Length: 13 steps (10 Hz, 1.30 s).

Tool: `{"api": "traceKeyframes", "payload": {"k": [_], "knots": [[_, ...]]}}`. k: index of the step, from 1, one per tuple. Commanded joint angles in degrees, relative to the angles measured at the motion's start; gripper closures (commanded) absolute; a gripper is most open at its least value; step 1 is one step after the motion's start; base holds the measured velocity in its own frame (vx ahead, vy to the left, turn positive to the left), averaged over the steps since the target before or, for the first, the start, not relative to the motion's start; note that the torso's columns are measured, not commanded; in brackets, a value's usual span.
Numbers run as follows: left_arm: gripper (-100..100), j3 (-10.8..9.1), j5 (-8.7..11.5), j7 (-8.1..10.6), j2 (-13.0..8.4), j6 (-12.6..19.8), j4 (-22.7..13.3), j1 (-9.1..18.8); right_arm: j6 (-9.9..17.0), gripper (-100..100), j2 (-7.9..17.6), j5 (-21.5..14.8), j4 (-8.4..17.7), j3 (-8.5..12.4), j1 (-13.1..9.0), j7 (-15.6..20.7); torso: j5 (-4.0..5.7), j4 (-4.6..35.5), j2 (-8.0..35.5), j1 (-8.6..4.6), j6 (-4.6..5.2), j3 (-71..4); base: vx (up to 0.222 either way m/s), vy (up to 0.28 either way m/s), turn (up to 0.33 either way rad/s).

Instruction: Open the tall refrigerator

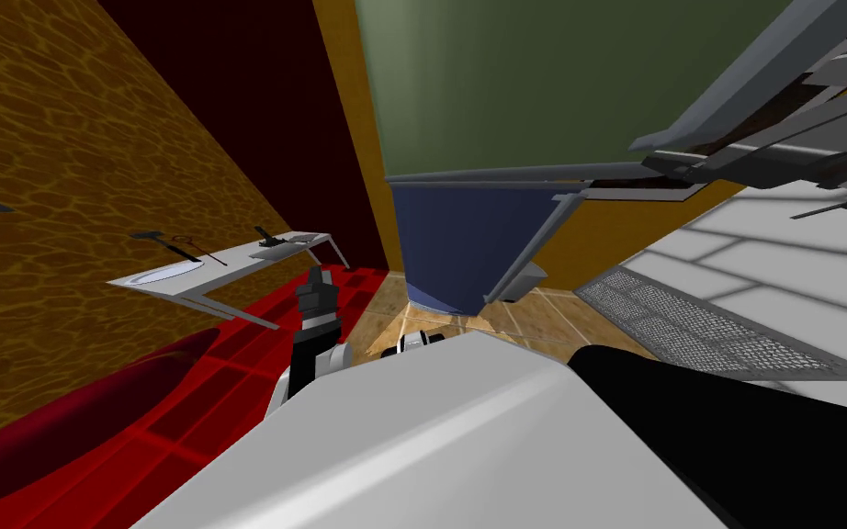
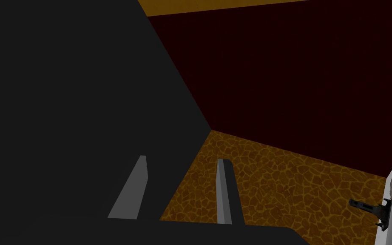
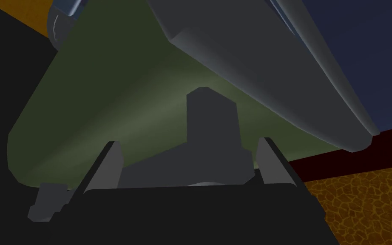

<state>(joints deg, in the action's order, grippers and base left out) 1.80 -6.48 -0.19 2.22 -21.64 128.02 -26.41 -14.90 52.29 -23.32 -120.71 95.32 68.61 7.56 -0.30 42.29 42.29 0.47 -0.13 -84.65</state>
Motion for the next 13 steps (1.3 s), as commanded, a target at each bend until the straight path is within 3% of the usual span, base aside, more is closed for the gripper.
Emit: {"api": "traceKeyframes", "payload": {"k": [1, 3, 5, 12, 13], "knots": [[0, 0.01, 0.0, 0.00, 0.0, 0.0, 0.0, 0.0, -0.7, 100, -1.6, -0.7, -0.6, -2.4, -2.5, 1.5, -0.05, 0.2, 0.3, 0.03, 0.04, 0.2, -0.086, 0.014, 0.053], [0, 0.00, 0.0, 0.00, 0.0, 0.0, 0.0, 0.0, 0.2, 100, -1.8, -0.8, 0.3, -1.5, -0.7, 1.0, 0.09, 0.2, 0.2, -0.24, 0.19, 0.2, -0.024, 0.105, -0.075], [0, 0.02, 0.0, 0.00, 0.0, 0.0, 0.0, 0.0, 0.5, 100, -2.2, -0.9, 0.6, -1.2, -0.1, 1.0, -0.14, 0.2, 0.2, 0.36, 0.17, 0.2, -0.001, 0.282, -0.113], [0, 0.03, 0.0, 0.00, 0.0, 0.0, 0.0, 0.0, 2.8, 100, -4.8, -1.7, 2.9, 0.6, 3.9, 0.5, -0.33, 0.2, 0.3, 0.27, 0.14, 0.2, -0.015, 0.276, -0.126], [0, 0.03, 0.0, 0.00, 0.0, 0.0, 0.0, 0.0, 1.9, 100, -4.9, -1.7, 2.5, -0.1, 3.6, 0.6, -0.37, 0.3, 0.3, 0.25, 0.19, 0.2, -0.007, 0.147, -0.051]]}}
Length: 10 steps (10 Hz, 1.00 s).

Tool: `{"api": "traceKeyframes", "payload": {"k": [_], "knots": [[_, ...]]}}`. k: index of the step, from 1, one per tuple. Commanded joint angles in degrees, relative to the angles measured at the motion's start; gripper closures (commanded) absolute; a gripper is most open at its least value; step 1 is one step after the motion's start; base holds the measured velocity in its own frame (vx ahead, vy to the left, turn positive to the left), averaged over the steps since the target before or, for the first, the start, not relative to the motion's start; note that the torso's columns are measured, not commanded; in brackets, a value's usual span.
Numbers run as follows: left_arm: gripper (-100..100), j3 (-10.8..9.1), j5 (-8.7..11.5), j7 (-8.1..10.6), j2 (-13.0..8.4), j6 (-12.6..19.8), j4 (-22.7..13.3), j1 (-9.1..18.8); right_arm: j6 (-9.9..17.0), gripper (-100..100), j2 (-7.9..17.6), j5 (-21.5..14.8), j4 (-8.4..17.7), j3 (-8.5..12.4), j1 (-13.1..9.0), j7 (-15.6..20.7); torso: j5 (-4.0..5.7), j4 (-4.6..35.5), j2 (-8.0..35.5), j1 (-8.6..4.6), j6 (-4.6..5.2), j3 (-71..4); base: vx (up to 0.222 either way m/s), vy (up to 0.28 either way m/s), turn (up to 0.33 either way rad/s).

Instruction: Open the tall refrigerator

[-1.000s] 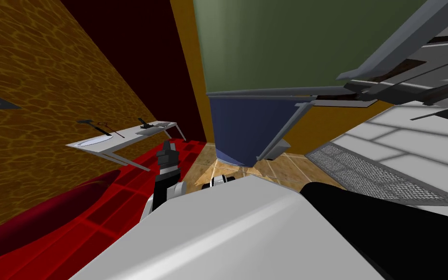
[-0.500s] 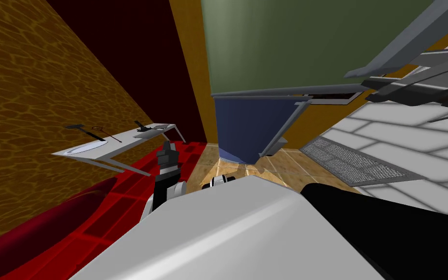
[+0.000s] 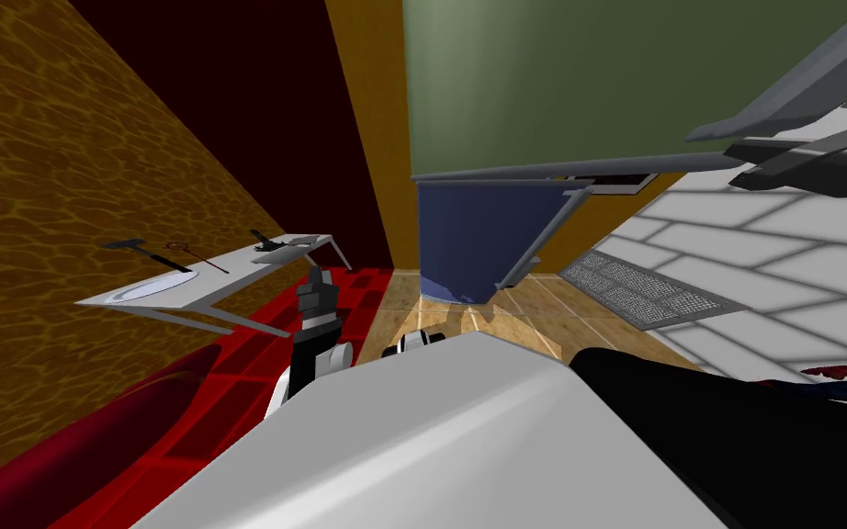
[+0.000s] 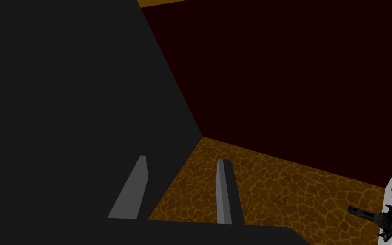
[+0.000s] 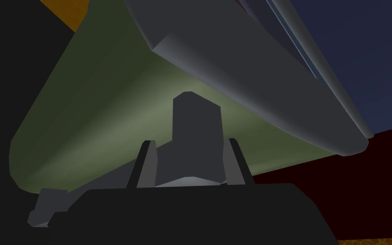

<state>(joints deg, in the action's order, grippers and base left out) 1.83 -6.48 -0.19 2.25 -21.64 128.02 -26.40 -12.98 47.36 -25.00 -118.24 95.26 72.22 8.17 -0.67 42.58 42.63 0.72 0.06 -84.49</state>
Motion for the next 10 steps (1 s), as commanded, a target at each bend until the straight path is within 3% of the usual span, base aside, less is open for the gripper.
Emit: {"api": "traceKeyframes", "payload": {"k": [1, 3, 10], "knots": [[0, -0.02, 0.0, 0.00, 0.0, 0.0, 0.0, 0.0, 0.2, 100, -0.7, -0.2, 0.2, -0.2, 0.7, 0.0, -0.04, 0.0, -0.1, -0.44, -0.16, -0.2, 0.016, 0.150, -0.073], [0, -0.01, 0.0, 0.00, 0.0, 0.0, 0.0, 0.0, 0.9, 100, -1.7, -0.4, 0.5, 0.3, 1.7, 0.0, 0.28, -0.2, -0.3, -0.15, 0.01, -0.1, 0.042, 0.259, -0.135], [0, -0.01, 0.0, 0.00, 0.0, 0.0, 0.0, 0.0, 3.3, 100, -4.7, -1.1, 1.7, 1.6, 4.7, -0.1, -0.02, -0.2, -0.4, 0.05, -0.12, -0.3, 0.042, 0.269, -0.107]]}}
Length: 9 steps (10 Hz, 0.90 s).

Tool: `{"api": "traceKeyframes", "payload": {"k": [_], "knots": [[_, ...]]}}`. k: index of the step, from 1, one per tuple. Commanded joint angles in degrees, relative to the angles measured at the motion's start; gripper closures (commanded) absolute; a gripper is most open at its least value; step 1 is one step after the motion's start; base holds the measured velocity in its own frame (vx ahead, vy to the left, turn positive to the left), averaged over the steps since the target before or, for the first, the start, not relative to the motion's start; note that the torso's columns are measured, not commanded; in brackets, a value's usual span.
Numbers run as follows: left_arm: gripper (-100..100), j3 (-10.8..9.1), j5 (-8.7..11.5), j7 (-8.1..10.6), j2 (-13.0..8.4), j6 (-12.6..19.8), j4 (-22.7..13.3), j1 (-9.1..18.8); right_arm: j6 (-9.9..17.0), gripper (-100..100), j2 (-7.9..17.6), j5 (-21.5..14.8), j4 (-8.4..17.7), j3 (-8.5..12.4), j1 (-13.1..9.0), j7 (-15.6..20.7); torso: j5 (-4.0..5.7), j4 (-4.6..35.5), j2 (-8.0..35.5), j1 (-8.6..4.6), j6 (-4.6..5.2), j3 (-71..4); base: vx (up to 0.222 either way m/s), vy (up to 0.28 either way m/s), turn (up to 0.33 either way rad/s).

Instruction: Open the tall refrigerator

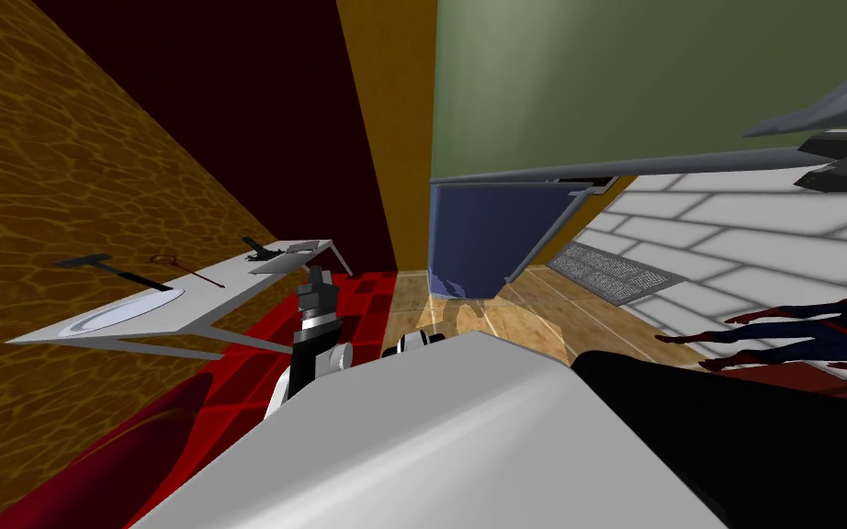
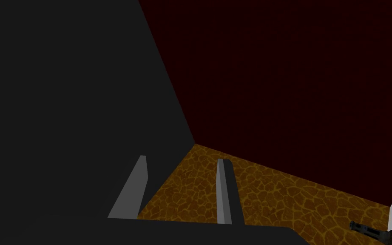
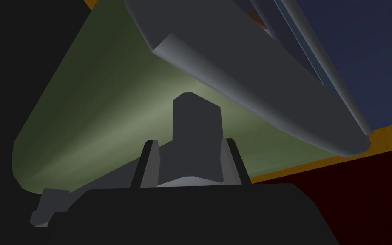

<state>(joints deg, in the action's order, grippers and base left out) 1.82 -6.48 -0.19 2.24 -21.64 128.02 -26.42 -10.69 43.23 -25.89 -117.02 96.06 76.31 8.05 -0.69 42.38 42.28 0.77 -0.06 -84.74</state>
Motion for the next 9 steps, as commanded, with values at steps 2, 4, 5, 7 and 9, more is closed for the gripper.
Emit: {"api": "traceKeyframes", "payload": {"k": [2, 4, 5, 7, 9], "knots": [[0, 0.00, 0.0, 0.00, 0.0, 0.0, 0.0, 0.0, 0.6, 100, -0.9, -0.2, 0.7, 0.3, 0.9, 0.0, -0.10, 0.1, 0.2, 0.05, 0.03, 0.1, -0.004, 0.219, -0.081], [0, -0.01, 0.0, 0.00, 0.0, 0.0, 0.0, 0.0, 1.1, 100, -2.2, -0.5, 1.2, 0.2, 1.9, 0.1, 0.11, 0.0, 0.0, -0.34, 0.06, 0.0, 0.061, 0.198, -0.080], [0, 0.00, 0.0, 0.00, 0.0, 0.0, 0.0, 0.0, 1.4, 100, -2.7, -0.6, 1.5, 0.3, 2.3, 0.1, 0.23, 0.0, 0.0, -0.03, 0.12, 0.1, 0.072, 0.310, -0.138], [0, 0.00, 0.0, 0.00, 0.0, 0.0, 0.0, 0.0, 2.1, 100, -3.8, -0.9, 2.0, 0.5, 3.2, 0.2, 0.12, 0.0, 0.1, -0.13, 0.04, 0.1, 0.111, 0.300, -0.113], [0, 0.00, 0.0, 0.00, 0.0, 0.0, 0.0, 0.0, 1.6, -100, -3.5, -0.1, 2.8, 1.4, 5.1, -0.9, 0.01, -0.1, -0.1, -0.10, -0.05, -0.1, 0.084, 0.215, -0.113]]}}
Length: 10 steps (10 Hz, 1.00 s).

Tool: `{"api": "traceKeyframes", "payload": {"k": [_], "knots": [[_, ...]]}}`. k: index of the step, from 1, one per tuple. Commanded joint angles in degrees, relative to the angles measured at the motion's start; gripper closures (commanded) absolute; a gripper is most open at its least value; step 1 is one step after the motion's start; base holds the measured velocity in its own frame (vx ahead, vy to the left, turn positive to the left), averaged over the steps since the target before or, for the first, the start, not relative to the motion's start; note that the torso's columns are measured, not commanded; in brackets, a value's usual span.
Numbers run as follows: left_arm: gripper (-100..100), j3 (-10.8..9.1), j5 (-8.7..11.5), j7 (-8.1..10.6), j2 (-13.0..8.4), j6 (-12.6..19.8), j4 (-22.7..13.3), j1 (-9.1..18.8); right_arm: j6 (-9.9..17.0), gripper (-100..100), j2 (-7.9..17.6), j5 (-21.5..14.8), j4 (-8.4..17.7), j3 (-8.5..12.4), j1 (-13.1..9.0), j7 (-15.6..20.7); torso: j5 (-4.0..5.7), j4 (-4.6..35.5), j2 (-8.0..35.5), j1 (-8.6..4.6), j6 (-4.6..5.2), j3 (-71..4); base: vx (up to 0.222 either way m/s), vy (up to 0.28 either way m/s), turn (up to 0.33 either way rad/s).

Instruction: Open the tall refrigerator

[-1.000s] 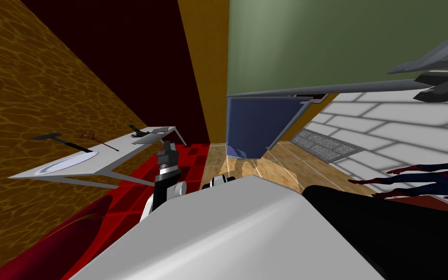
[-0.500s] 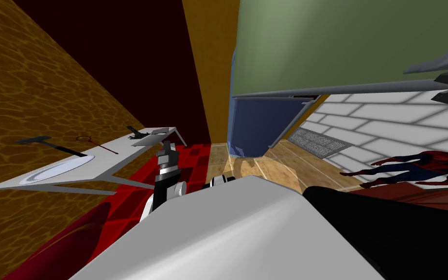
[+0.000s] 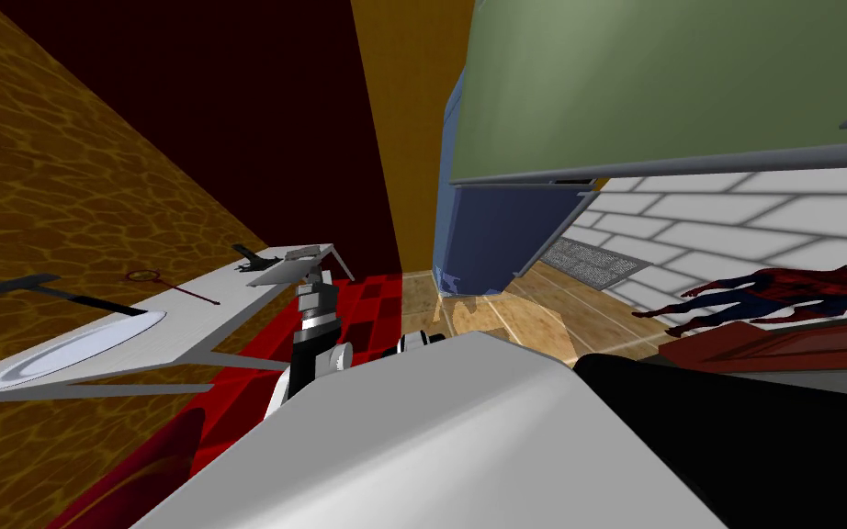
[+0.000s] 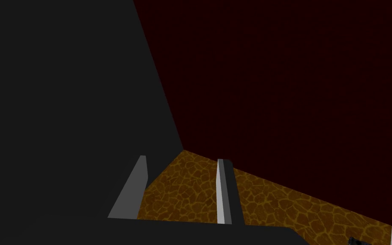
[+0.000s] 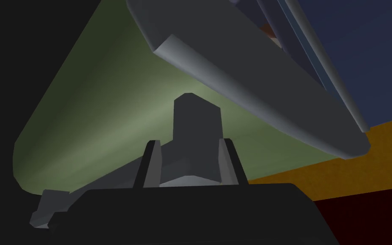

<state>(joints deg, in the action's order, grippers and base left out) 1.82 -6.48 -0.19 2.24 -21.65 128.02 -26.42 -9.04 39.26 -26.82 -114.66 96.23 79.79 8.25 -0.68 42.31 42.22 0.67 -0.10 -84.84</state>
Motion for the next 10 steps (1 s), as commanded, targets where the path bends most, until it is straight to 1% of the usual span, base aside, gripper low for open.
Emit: {"api": "traceKeyframes", "payload": {"k": [1, 2, 4, 5, 7, 8, 9, 10], "knots": [[0, -0.01, 0.0, 0.00, 0.0, 0.0, 0.0, 0.0, 0.0, -100, 0.7, 1.2, 0.6, 1.8, 2.4, -1.7, 0.27, -0.1, 0.0, -0.56, -0.09, 0.0, -0.008, -0.061, -0.021], [0, -0.03, 0.0, 0.00, 0.0, 0.0, 0.0, 0.0, 0.0, -100, 0.9, 1.6, 0.8, 2.5, 3.2, -2.2, 0.46, 0.0, 0.1, -1.23, -0.09, 0.0, -0.010, -0.079, -0.002], [0, -0.04, 0.0, 0.00, 0.0, 0.0, 0.0, 0.0, -0.1, -100, 1.4, 2.4, 1.2, 3.7, 4.8, -3.3, 0.32, 0.1, 0.1, -0.58, 0.10, 0.1, 0.007, -0.080, -0.020], [0, -0.04, 0.0, 0.00, 0.0, 0.0, 0.0, 0.0, -0.1, -100, 1.8, 3.2, 1.6, 4.9, 6.4, -4.5, 0.20, 0.1, 0.2, -0.22, 0.15, 0.2, 0.021, -0.062, -0.062], [0, -0.03, 0.0, 0.00, 0.0, 0.0, 0.0, 0.0, -0.1, -100, 2.3, 3.9, 1.9, 6.1, 8.0, -5.6, -0.11, 0.2, 0.3, 0.29, 0.12, 0.3, 0.015, -0.040, -0.033], [0, -0.03, 0.0, 0.00, 0.0, 0.0, 0.0, 0.0, -1.0, -100, 2.2, 3.6, 1.9, 5.1, 7.5, -5.0, -0.28, 0.2, 0.4, 0.42, 0.11, 0.2, 0.004, -0.021, -0.005], [0, -0.02, 0.0, 0.00, 0.0, 0.0, 0.0, 0.0, -1.2, 0, 2.2, 3.6, 2.0, 5.0, 7.7, -5.1, -0.16, 0.2, 0.3, 0.40, 0.10, 0.3, 0.002, -0.009, -0.001], [0, -0.02, 0.0, 0.00, 0.0, 0.0, 0.0, 0.0, -1.4, 0, 2.2, 3.5, 1.9, 4.7, 7.8, -5.0, -0.06, 0.1, 0.3, 0.23, 0.09, 0.2, 0.000, 0.000, 0.000]]}}
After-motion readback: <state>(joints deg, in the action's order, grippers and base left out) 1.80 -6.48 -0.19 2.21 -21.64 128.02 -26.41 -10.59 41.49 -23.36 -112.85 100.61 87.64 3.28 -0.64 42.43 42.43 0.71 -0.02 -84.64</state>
